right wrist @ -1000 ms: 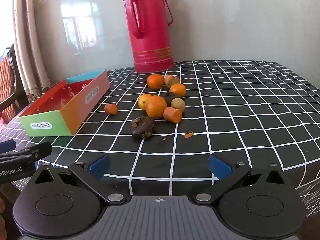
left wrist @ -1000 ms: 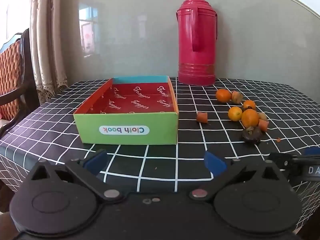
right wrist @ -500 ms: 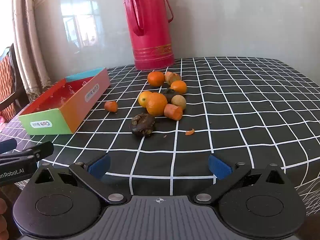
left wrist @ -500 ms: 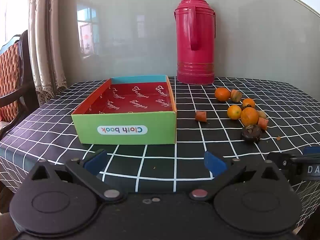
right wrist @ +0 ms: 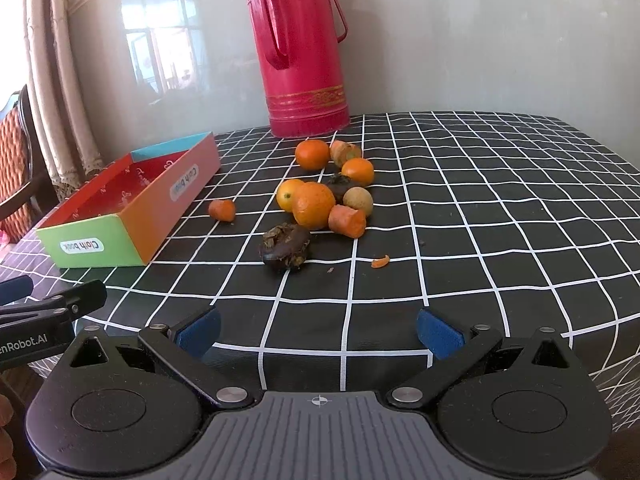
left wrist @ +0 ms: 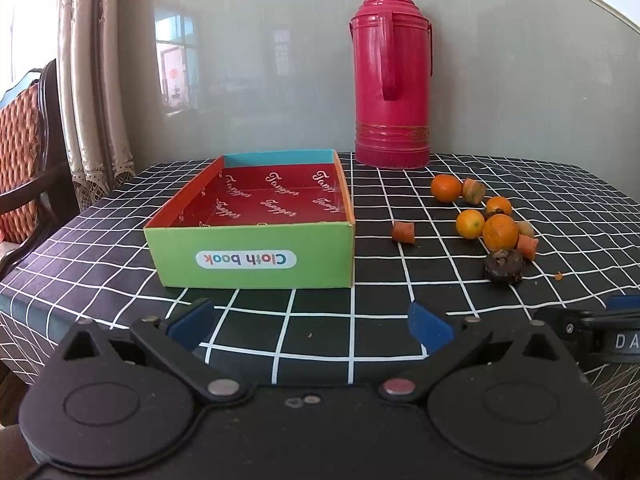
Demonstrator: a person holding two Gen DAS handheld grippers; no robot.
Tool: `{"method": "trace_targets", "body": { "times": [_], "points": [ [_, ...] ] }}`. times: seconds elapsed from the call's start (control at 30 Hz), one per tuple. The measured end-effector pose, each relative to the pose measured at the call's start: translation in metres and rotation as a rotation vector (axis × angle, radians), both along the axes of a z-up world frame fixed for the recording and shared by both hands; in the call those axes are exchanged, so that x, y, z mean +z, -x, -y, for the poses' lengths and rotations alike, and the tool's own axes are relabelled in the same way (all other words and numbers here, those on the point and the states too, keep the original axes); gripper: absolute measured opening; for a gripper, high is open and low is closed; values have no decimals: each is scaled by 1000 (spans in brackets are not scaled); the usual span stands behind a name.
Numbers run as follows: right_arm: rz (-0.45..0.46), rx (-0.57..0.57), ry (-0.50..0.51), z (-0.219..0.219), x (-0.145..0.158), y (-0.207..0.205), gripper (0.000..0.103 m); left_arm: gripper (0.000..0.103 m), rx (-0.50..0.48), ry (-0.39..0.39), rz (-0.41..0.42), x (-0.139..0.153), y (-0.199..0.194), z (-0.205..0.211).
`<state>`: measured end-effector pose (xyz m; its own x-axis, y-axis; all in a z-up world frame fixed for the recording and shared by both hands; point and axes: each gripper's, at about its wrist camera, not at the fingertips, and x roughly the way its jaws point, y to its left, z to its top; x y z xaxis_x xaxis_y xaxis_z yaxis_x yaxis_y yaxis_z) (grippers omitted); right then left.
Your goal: Organize fruits
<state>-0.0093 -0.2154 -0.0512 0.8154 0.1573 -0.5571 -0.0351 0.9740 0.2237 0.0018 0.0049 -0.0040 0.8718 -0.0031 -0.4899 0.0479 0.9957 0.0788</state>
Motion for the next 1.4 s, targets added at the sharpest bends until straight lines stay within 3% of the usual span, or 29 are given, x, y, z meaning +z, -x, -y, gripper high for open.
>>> {"method": "trace_targets", "body": {
  "times": [1.4],
  "points": [
    [5,-9,-24,4,2,2,103,97,-18,-20,20,1,3,3]
  ]
}}
